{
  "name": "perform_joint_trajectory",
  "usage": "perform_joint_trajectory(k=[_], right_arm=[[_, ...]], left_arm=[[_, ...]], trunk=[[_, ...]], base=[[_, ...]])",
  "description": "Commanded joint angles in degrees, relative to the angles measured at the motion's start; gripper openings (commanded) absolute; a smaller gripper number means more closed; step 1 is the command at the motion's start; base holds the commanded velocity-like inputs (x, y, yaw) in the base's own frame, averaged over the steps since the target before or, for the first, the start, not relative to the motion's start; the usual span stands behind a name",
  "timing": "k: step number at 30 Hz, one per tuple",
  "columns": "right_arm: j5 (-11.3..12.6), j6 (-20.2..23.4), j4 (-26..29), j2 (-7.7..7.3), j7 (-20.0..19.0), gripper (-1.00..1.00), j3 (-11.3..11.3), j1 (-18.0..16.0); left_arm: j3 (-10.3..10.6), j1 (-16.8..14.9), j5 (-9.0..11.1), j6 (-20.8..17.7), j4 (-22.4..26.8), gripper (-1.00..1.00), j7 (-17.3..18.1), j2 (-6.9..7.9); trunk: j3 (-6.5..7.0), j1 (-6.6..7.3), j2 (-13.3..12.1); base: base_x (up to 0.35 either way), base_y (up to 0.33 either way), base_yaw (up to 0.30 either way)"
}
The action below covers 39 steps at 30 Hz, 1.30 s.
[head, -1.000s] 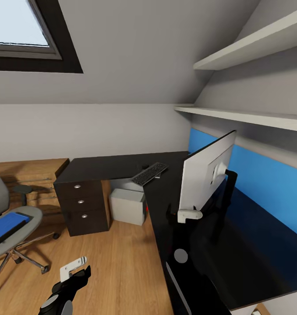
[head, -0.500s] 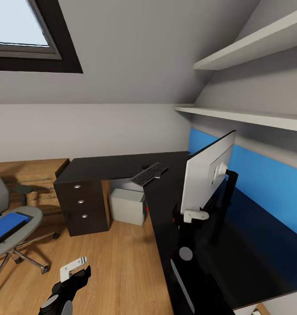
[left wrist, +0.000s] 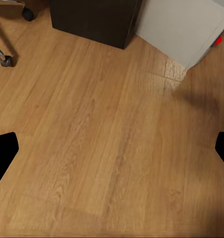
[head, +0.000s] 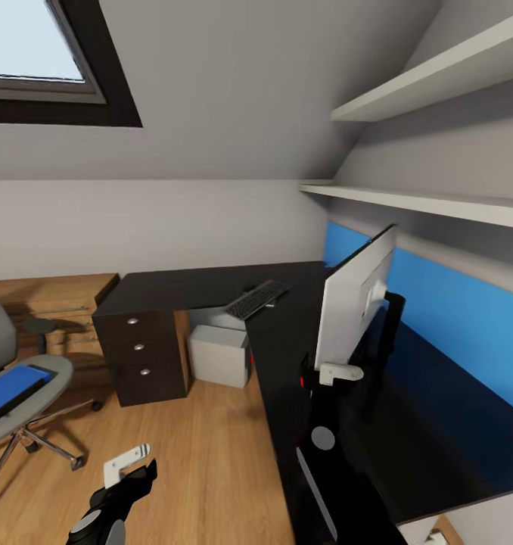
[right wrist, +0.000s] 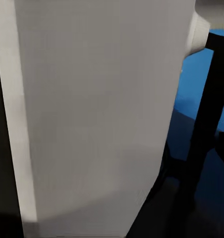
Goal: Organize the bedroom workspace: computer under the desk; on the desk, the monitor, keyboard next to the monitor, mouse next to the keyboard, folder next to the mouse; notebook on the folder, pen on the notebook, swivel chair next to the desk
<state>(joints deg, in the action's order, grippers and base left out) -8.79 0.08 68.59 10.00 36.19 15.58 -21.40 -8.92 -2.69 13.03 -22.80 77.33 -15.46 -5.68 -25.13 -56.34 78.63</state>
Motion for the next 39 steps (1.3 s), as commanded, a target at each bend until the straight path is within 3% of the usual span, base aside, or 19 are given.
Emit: perform_joint_trajectory(k=[1,18,39], right_arm=[[-0.26,0.01,-0.04,0.00,0.28,1.00,0.05,-0.05],[-0.26,0.01,-0.04,0.00,0.29,1.00,0.07,-0.05],[-0.26,-0.06,-0.04,0.00,0.22,1.00,-0.02,-0.05]], left_arm=[[-0.04,-0.03,0.60,-0.23,0.10,1.00,-0.31,-0.03],[-0.07,-0.03,0.68,-0.23,0.10,1.00,-0.32,-0.03],[-0.06,-0.03,0.60,-0.23,0.17,1.00,-0.33,-0.03]], trunk=[[-0.06,0.02,0.04],[-0.06,0.02,0.04],[-0.06,0.02,0.04]], base=[[-0.237,-0.196,0.000],[-0.187,-0.279,0.000],[-0.011,-0.271,0.000]])
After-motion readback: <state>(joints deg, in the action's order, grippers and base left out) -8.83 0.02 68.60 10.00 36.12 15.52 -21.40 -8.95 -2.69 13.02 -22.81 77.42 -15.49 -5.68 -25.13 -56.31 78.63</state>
